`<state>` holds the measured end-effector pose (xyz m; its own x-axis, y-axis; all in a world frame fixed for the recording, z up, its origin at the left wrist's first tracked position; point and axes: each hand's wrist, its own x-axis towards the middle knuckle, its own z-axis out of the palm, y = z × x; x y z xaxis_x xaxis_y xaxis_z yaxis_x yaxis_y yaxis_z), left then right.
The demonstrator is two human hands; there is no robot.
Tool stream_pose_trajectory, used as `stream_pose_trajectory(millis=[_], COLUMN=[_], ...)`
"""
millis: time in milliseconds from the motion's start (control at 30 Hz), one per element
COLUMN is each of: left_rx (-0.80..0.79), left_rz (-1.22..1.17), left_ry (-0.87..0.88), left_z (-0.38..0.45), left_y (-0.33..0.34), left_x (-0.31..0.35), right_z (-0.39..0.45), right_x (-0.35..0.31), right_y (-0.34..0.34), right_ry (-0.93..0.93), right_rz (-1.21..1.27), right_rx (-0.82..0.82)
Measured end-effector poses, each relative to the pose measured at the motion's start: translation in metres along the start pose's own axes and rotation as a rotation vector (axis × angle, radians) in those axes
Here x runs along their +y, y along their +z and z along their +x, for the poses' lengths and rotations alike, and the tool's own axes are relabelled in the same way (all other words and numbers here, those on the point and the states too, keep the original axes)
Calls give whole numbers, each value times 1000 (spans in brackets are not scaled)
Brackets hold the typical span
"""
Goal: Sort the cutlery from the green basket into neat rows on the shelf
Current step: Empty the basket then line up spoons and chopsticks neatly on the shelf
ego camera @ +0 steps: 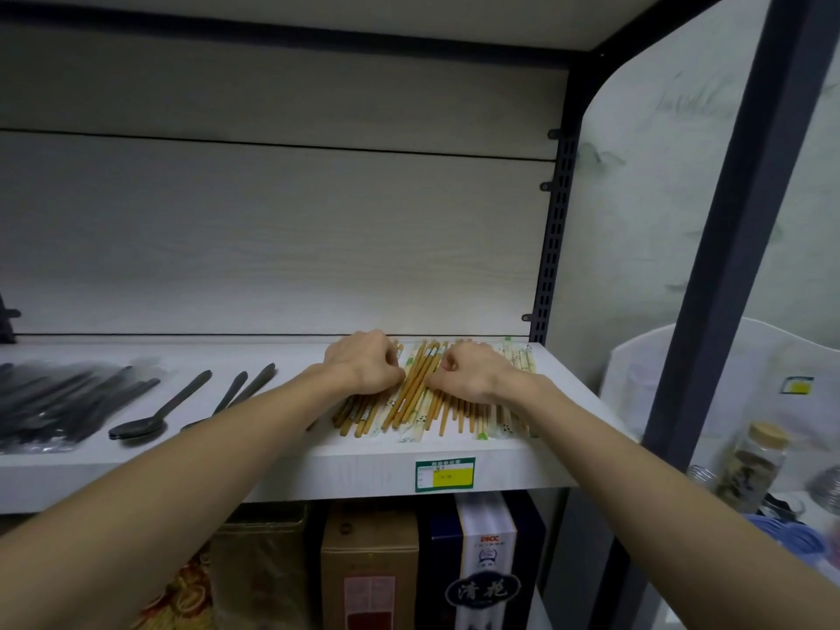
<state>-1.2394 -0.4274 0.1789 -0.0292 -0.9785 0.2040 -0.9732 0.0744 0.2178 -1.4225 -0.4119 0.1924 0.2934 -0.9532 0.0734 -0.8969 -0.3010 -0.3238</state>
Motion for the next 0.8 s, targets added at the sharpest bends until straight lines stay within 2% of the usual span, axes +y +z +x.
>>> stream_pose_trajectory(millis=[267, 467, 600, 800], left_rx=[-101, -276, -353, -367], left_rz=[-35, -184, -237, -282], left_ry=[-33, -65, -113, -131], left_z=[7, 12, 16, 20], left_y=[-6, -15, -21, -18], left_x=[5, 3, 0, -2], right_z=[2, 4, 5, 6], right_x=[-12, -19, -26, -32], right_y=[-9, -15, -18, -16], right_ry=[136, 182, 217, 243], right_rz=[-31, -9, -34, -89], right_rx=[-93, -195, -191, -150])
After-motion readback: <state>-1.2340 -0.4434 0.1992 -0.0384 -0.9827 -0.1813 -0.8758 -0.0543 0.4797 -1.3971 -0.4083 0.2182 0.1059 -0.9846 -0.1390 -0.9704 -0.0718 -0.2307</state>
